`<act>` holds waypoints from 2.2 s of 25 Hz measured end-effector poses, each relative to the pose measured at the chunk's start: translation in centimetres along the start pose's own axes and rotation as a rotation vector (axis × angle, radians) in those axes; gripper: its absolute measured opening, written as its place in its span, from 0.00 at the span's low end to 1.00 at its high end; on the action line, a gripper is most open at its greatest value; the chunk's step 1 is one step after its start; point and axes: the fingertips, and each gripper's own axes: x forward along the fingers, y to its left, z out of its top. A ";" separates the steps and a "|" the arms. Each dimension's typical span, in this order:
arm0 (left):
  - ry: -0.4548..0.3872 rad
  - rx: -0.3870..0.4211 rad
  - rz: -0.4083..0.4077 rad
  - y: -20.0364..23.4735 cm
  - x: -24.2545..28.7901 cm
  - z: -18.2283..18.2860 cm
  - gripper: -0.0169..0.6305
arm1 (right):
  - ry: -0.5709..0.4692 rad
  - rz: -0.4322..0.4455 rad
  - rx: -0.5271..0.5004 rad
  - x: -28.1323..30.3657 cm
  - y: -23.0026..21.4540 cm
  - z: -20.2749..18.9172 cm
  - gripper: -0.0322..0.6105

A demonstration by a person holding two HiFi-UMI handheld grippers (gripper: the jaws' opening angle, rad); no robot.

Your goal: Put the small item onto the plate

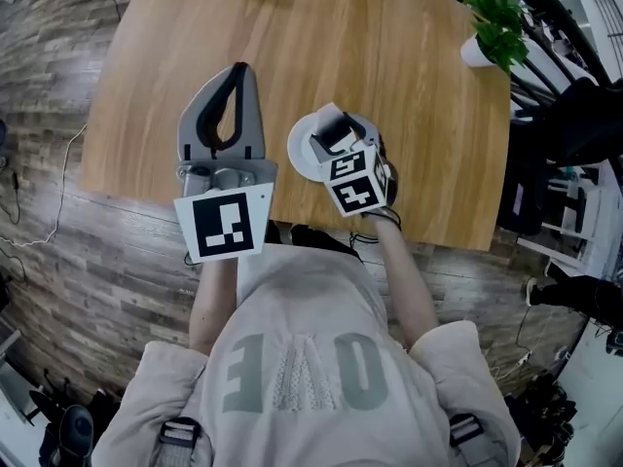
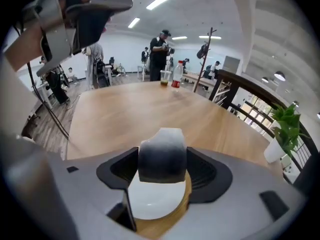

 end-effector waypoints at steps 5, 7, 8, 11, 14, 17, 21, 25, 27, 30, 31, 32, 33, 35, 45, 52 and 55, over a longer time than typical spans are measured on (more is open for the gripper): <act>0.018 -0.007 0.018 0.8 -0.4 -0.8 0.04 | 0.144 0.075 -0.043 2.6 1.5 -3.2 0.53; 0.021 -0.013 0.025 1.1 -0.5 -1.0 0.04 | 0.184 0.103 -0.045 3.2 2.0 -4.1 0.53; 0.023 -0.014 0.028 1.2 -0.6 -1.1 0.04 | 0.198 0.116 -0.044 3.4 2.2 -4.5 0.53; 0.025 -0.016 0.033 1.4 -0.7 -1.3 0.04 | 0.228 0.138 -0.045 3.7 2.5 -5.3 0.53; 0.030 -0.018 0.032 1.4 -0.7 -1.4 0.04 | 0.246 0.154 -0.042 4.0 2.6 -5.5 0.53; 0.030 -0.019 0.028 1.3 -0.8 -1.4 0.04 | 0.252 0.166 -0.029 4.3 2.8 -5.6 0.53; 0.034 -0.014 0.020 0.8 -0.8 -1.5 0.04 | 0.250 0.196 -0.020 4.4 3.0 -5.9 0.53; 0.039 -0.007 0.017 1.0 -1.0 -1.7 0.04 | 0.261 0.231 -0.045 4.5 3.7 -5.8 0.53; 0.037 -0.007 0.014 1.0 -1.1 -1.5 0.04 | 0.259 0.221 -0.013 4.4 3.7 -5.9 0.53; 0.028 -0.003 0.009 0.9 -1.1 -1.2 0.04 | 0.233 0.206 0.055 4.6 3.2 -6.3 0.53; 0.027 0.001 0.007 0.9 -1.1 -1.1 0.04 | 0.223 0.206 0.067 4.6 3.1 -6.4 0.53; 0.027 0.005 0.004 0.7 -1.1 -1.2 0.04 | 0.216 0.207 0.073 4.7 3.2 -6.5 0.53; 0.028 0.008 0.001 0.6 -1.1 -1.2 0.04 | 0.212 0.208 0.076 4.7 3.3 -6.6 0.53; 0.028 0.007 -0.006 0.3 -1.2 -1.2 0.04 | 0.210 0.206 0.083 4.8 3.3 -6.7 0.53; 0.022 0.049 -0.026 -0.8 -1.3 -0.5 0.04 | 0.181 0.189 0.056 4.6 2.9 -6.6 0.54; -0.003 0.069 -0.013 -0.2 -1.5 0.7 0.04 | 0.099 0.185 0.015 3.5 2.5 -3.8 0.57; -0.022 0.070 -0.010 0.1 -1.4 1.5 0.04 | -0.011 0.178 0.025 1.7 1.6 -0.1 0.58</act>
